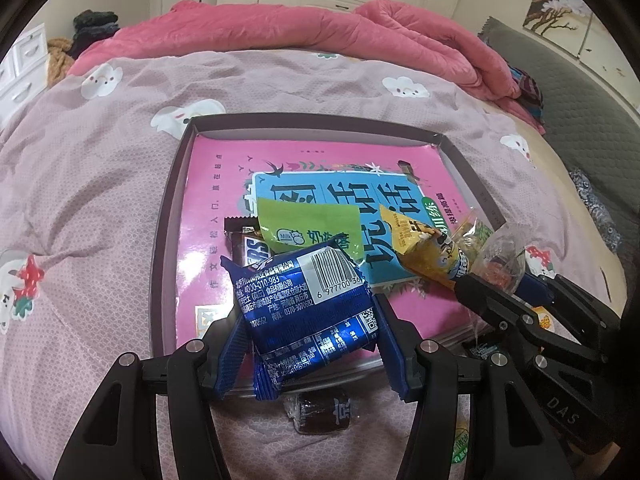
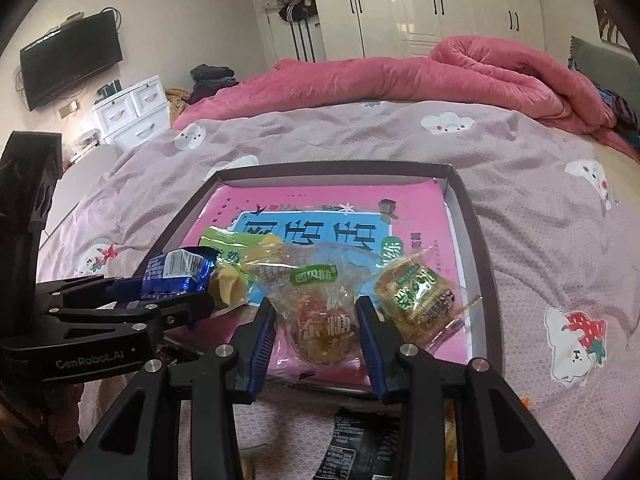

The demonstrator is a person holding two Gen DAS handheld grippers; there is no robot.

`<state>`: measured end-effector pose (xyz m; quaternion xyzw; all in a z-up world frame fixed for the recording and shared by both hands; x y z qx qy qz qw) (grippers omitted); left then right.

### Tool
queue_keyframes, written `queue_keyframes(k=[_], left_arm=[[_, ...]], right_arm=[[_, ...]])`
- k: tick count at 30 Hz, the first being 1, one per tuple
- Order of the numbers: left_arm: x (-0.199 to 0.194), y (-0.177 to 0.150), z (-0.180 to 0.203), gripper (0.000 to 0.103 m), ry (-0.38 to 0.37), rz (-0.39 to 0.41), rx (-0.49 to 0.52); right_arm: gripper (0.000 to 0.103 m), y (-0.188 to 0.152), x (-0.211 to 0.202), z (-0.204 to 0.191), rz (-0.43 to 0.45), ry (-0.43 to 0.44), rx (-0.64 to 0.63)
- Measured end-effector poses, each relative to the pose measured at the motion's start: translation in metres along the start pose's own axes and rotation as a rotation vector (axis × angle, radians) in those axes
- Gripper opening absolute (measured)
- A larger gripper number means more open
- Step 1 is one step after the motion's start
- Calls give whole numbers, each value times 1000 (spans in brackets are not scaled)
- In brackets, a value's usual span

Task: Organize snacks
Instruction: 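Lower both snacks into the tray and open both grippers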

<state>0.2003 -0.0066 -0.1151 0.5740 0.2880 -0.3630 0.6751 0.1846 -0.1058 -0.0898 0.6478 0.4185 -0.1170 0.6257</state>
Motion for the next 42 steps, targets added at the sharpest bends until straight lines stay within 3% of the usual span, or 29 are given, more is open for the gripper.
queue_keyframes(k=[17, 42], left_arm=[[0, 0, -2, 61, -4, -3, -9], [1, 2, -19, 67, 59, -3, -31]], right_arm=[[41, 0, 0, -7, -6, 57, 2], [41, 2, -4, -3, 4, 46, 17]])
Point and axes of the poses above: each gripper's, at about its wrist camera, not at the fingertips, and x roughly the way its jaws point, z to its right, y to its top, the point moved 8 cm from there along x, roughly the way its jaws point, and after that the axes turned 2 degrees about x, right-handed, at the moved point
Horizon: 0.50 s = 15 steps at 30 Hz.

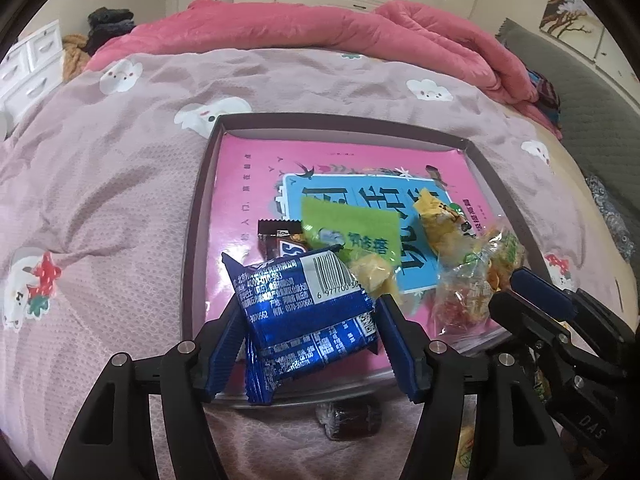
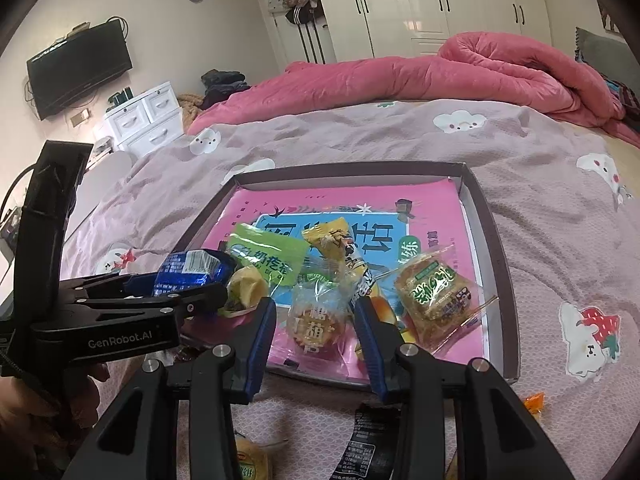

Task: Organize snacks
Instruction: 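Lower both snacks into the tray and open both grippers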

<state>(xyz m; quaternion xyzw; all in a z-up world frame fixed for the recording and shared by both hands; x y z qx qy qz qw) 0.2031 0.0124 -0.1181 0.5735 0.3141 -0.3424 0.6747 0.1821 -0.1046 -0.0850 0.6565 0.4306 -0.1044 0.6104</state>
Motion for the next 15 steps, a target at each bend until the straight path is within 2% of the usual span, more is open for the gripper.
queue_keyframes(k=[15], left_arm=[[-22, 11, 1, 73, -23, 50, -13]], right_arm=[[47, 6, -9, 9, 36, -25, 22]])
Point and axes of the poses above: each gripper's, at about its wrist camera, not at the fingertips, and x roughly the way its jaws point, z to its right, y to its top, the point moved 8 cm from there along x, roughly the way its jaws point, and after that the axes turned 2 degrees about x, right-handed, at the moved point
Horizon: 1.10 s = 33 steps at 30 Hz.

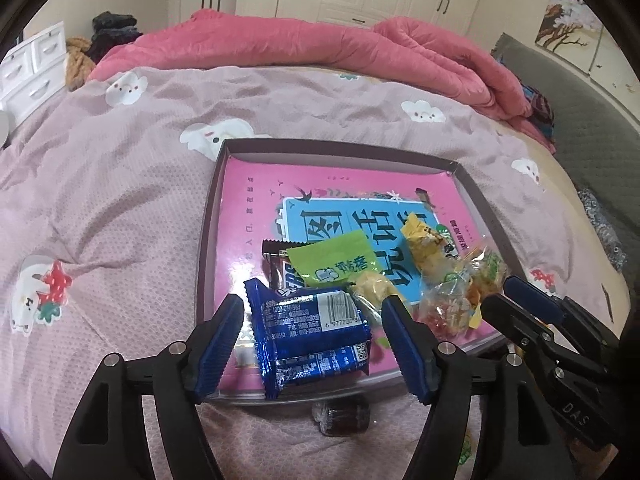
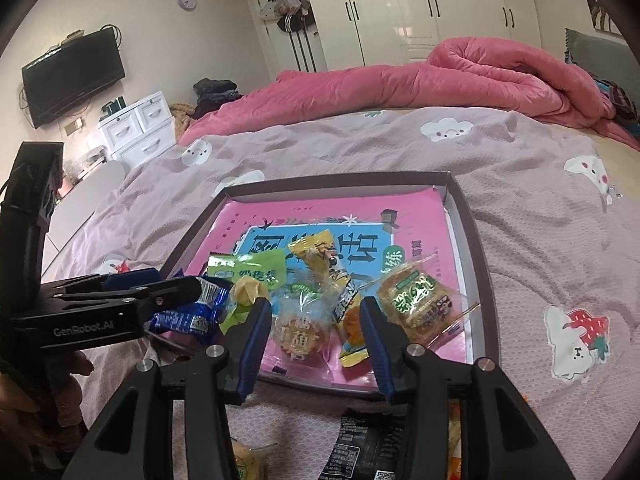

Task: Organize snacks
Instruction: 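Lower both snacks into the tray and open both grippers, then withdraw both open grippers from the tray toward the remaining snacks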

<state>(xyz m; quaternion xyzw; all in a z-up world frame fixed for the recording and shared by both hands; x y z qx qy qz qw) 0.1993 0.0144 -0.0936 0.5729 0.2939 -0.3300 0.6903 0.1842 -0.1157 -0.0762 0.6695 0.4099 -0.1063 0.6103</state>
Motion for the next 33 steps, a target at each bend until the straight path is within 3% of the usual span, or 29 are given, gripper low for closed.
queue_keyframes(k=[21, 33], left_arm=[[-26, 5, 7, 75, -42, 37, -7], [-36, 3, 11, 81, -48, 38, 1]], right_arm=[[55, 11, -18, 11, 54, -12, 35], [70, 14, -30, 12, 85, -21, 32]])
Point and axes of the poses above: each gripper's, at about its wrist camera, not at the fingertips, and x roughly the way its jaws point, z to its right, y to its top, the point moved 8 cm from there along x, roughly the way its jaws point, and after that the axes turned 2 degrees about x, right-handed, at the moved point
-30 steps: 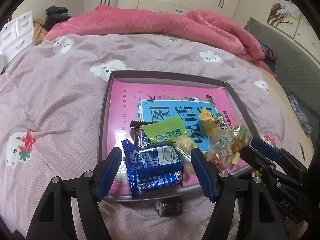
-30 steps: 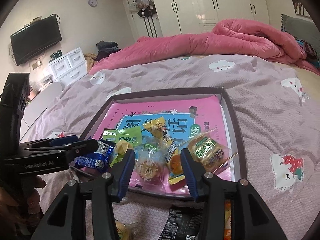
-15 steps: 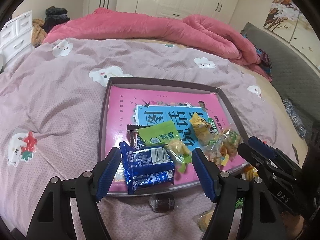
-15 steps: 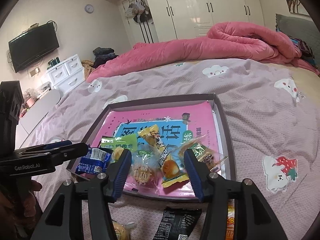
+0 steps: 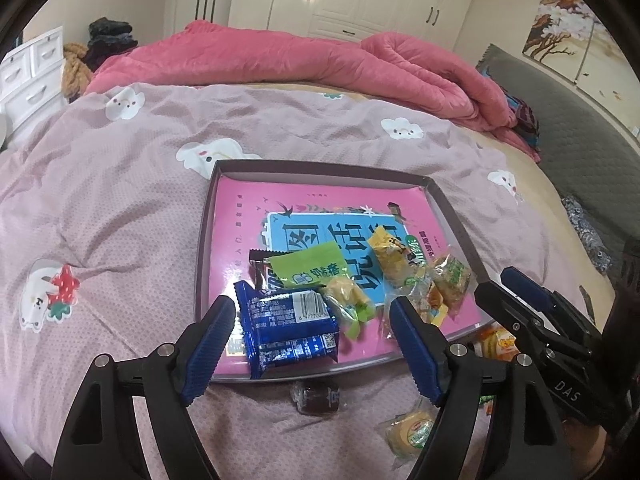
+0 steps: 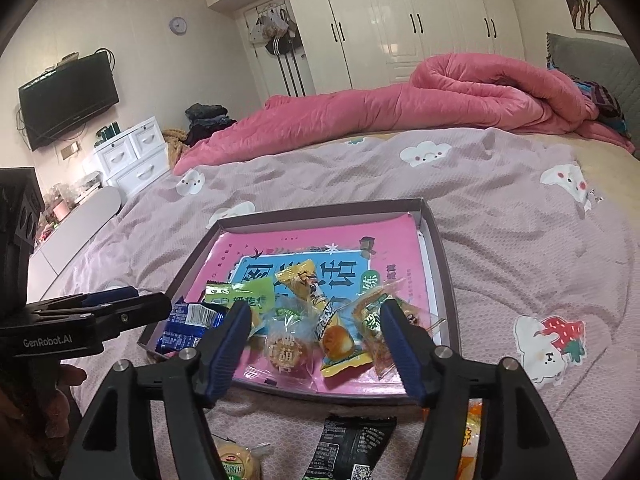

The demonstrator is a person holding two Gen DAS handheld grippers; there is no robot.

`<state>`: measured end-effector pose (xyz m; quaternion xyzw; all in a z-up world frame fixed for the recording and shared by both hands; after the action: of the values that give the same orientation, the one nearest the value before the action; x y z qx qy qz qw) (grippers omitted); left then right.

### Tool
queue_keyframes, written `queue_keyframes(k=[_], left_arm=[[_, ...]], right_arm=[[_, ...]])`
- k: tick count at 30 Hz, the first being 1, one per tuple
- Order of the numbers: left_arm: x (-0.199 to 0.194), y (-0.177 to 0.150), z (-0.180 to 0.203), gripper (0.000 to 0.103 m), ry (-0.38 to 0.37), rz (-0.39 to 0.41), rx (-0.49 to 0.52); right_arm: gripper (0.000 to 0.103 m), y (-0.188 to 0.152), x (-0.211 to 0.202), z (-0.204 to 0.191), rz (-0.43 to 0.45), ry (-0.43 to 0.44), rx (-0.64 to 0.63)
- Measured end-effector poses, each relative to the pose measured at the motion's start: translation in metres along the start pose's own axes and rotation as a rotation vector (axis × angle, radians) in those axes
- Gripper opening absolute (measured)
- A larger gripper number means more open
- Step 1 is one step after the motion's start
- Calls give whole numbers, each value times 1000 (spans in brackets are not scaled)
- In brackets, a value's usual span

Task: Organize snacks
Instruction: 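Withdraw both open grippers from the tray toward the remaining snacks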

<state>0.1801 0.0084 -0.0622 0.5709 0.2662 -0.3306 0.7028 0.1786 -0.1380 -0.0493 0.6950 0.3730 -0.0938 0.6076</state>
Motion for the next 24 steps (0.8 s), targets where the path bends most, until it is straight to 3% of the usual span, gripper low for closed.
queue_keyframes(k=[6, 24], left_arm=[[-6, -2, 5, 81, -7, 1, 10], [-23, -10, 21, 81, -33, 0, 40]], right_arm=[[76, 3, -8, 3, 21, -8, 10], [81, 3, -37, 22, 45, -31, 53]])
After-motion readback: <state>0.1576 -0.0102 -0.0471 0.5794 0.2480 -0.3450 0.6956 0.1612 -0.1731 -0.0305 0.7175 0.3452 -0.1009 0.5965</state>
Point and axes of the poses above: each gripper's, at about its wrist camera, not at the fingertips, and x roughly the way its jaws point, z to its right, y to its top, the point moved 8 cm from there along x, roughly the way its jaws point, and after that the axes turned 2 degrees about x, right-handed, at the moved point
